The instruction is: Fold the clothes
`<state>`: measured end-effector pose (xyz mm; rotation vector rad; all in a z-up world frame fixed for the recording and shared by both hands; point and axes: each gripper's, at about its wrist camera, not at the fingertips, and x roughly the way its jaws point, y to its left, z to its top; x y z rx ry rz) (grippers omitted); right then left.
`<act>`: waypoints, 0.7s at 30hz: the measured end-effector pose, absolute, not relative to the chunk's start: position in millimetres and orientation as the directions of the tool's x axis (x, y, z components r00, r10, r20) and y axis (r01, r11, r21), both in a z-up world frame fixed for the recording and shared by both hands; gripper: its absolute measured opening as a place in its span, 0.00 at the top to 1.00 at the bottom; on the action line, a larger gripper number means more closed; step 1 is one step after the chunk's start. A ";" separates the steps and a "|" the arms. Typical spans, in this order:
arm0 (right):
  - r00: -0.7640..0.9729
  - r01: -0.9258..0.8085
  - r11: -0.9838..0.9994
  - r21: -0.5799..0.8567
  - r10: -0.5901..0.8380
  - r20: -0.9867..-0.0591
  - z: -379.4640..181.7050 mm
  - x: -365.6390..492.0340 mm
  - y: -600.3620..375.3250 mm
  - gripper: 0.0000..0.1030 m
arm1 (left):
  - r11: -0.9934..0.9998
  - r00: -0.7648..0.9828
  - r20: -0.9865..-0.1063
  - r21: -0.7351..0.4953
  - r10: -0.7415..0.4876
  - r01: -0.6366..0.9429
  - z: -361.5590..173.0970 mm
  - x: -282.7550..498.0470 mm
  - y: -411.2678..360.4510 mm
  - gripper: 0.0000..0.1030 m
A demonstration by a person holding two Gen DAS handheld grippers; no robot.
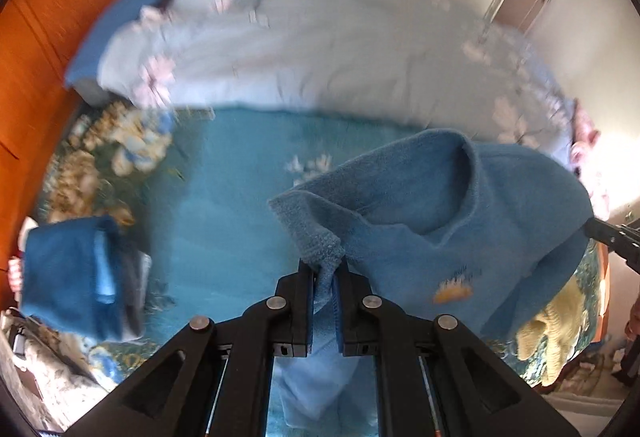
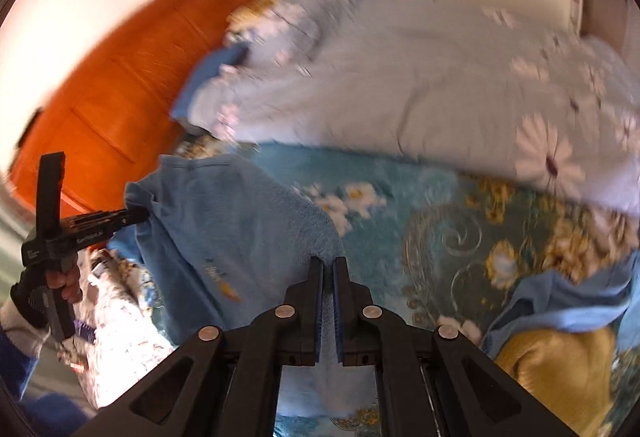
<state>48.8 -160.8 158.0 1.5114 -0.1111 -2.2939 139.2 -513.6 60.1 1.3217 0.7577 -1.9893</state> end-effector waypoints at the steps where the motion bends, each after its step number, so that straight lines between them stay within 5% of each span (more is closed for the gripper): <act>1: -0.326 0.249 -0.931 0.268 -0.341 -0.882 142.8 39.2 -162.7 0.95 | -0.622 -0.288 -0.943 -0.126 -0.166 0.772 44.8 131.8 -522.6 0.92; 21: -0.180 -0.332 -0.940 0.081 -0.021 -0.983 17.2 -62.2 -68.8 0.95 | -0.833 -0.231 -0.973 -0.153 0.031 0.532 -68.6 -66.3 -588.3 0.92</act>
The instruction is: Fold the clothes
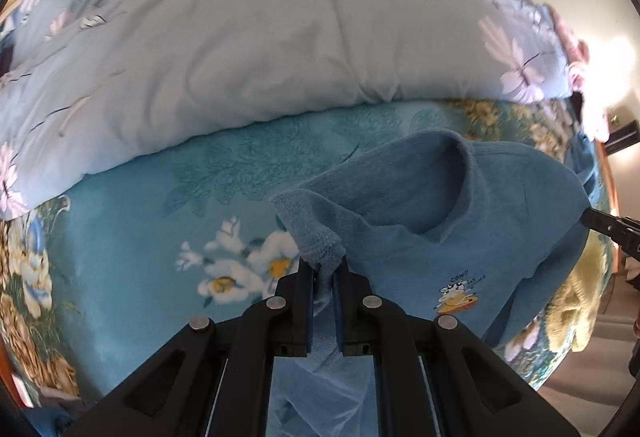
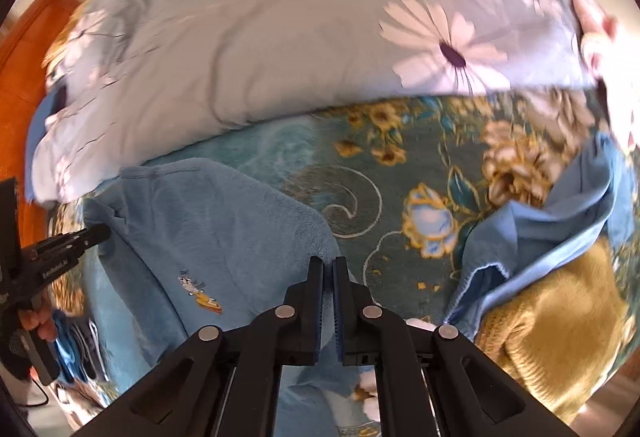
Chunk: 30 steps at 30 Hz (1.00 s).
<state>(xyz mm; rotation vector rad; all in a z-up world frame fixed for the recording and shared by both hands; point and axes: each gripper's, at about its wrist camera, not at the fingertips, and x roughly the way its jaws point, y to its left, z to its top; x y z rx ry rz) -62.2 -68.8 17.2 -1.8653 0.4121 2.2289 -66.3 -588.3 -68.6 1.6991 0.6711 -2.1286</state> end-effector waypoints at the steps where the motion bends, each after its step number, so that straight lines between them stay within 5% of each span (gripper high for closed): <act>1: -0.162 -0.341 -0.937 0.073 -0.018 -0.987 9.5 -65.2 -67.3 0.95 | -0.829 -0.217 -0.975 -0.152 0.038 0.538 -76.4 -69.3 -591.4 0.92; 26: 0.078 -0.420 -0.908 -0.016 -0.019 -0.997 -122.2 -123.1 -62.5 0.95 | -0.780 -0.096 -0.988 -0.156 0.123 0.606 -172.5 -99.7 -624.7 0.89; 30: 0.065 -0.435 -0.900 0.007 -0.040 -0.997 -123.7 -119.5 -64.2 0.92 | -0.781 -0.112 -0.990 -0.134 0.082 0.610 -159.9 -94.0 -621.6 0.70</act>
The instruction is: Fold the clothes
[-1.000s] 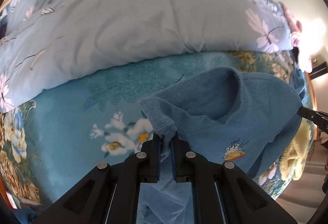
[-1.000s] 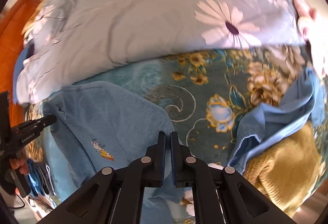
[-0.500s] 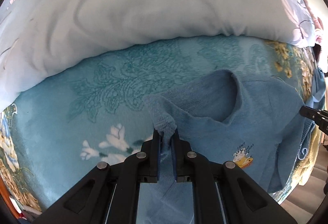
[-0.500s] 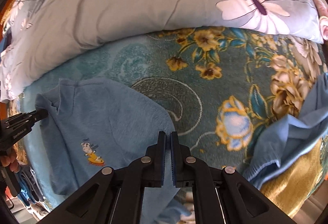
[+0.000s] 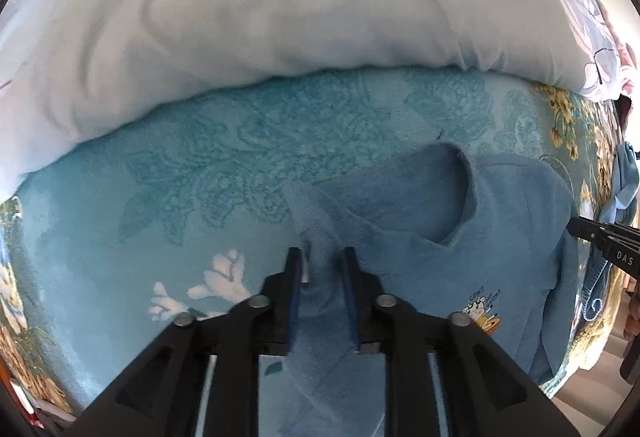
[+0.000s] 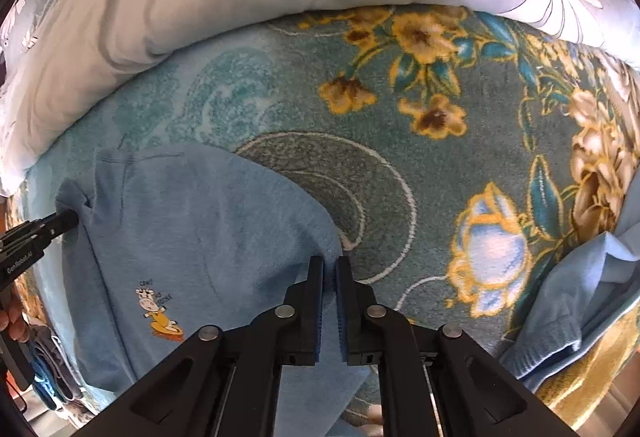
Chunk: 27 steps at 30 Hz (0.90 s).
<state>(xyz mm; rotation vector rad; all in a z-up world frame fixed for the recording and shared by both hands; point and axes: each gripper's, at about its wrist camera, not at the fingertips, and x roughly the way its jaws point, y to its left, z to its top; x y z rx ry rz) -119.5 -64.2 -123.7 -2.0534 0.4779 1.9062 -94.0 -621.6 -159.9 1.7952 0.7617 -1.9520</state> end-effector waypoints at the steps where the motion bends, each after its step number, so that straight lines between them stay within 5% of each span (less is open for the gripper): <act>1: 0.053 -0.443 -0.896 0.018 -0.046 -0.998 -120.7 -118.1 -65.2 0.92 | -0.777 -0.129 -0.989 -0.135 0.070 0.615 -153.4 -90.8 -620.3 0.64; 3: 0.021 -0.455 -0.890 0.028 -0.042 -0.999 -109.6 -113.2 -67.3 0.88 | -0.767 -0.169 -0.985 -0.141 0.043 0.626 -138.1 -82.4 -617.7 0.49; 5: -0.028 -0.481 -0.875 0.053 -0.045 -0.999 -94.2 -101.5 -68.7 0.63 | -0.743 -0.217 -0.976 -0.149 0.006 0.652 -119.5 -67.9 -612.2 0.37; 9: -0.103 -0.562 -0.822 0.091 -0.040 -0.994 -66.3 -53.0 -69.9 0.57 | -0.682 -0.294 -0.954 -0.183 -0.050 0.708 -85.1 -35.8 -600.6 0.20; 17: 0.023 -0.680 -0.728 0.089 -0.142 -0.990 -93.7 54.2 -85.6 0.56 | -0.613 -0.287 -0.953 -0.166 -0.102 0.772 -59.6 37.5 -546.5 0.15; 27: 0.010 -0.724 -0.681 0.109 -0.168 -0.986 -114.9 59.2 -108.8 0.58 | -0.537 -0.201 -0.978 -0.140 -0.056 0.832 -49.5 90.9 -487.0 0.14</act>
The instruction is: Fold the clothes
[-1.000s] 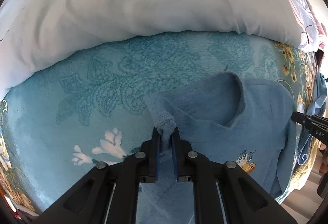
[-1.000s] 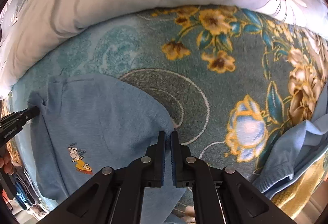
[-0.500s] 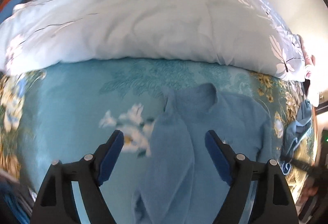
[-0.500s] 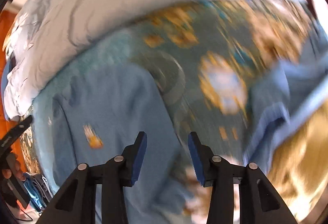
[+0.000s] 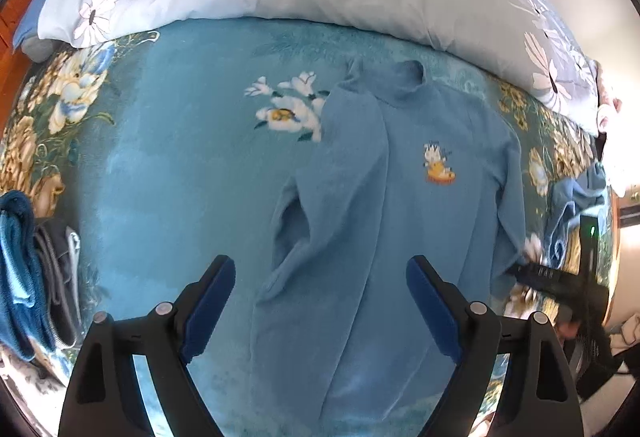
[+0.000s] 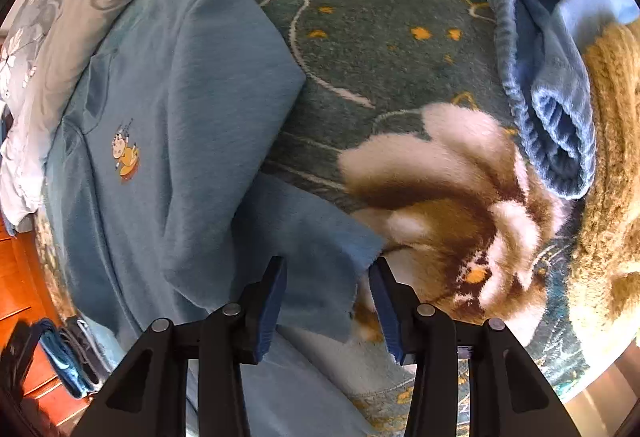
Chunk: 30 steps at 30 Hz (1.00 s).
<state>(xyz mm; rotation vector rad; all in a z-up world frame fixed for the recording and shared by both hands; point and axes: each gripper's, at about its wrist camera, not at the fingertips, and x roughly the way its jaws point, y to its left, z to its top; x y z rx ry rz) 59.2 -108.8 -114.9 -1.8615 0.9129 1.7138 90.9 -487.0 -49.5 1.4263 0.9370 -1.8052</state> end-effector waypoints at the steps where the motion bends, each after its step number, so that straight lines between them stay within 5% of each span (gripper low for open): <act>1: -0.006 -0.731 -0.671 0.124 -0.175 -0.984 -113.3 59.1 -108.9 0.68 | -0.542 -0.197 -0.979 -0.135 -0.058 0.830 -47.5 92.6 -484.6 0.14; 3: -0.031 -0.742 -0.653 0.154 -0.195 -0.980 -109.8 59.1 -108.8 0.92 | -0.541 -0.195 -0.979 -0.131 -0.063 0.831 -43.7 95.2 -482.3 0.14; 11: -0.128 -0.765 -0.624 0.161 -0.097 -0.987 -48.1 64.4 -95.2 0.92 | -0.517 -0.211 -0.976 -0.150 -0.061 0.843 -32.5 99.5 -471.5 0.14; 22: -0.083 -0.841 -0.537 -0.058 0.235 -0.969 54.0 139.4 8.8 0.92 | -0.513 -0.211 -0.975 -0.144 -0.074 0.846 -14.9 108.1 -454.7 0.14; 30: -0.039 -0.859 -0.504 -0.093 0.246 -0.969 39.8 132.4 49.1 0.92 | -0.480 -0.180 -0.980 -0.119 -0.084 0.869 -9.6 120.8 -447.1 0.14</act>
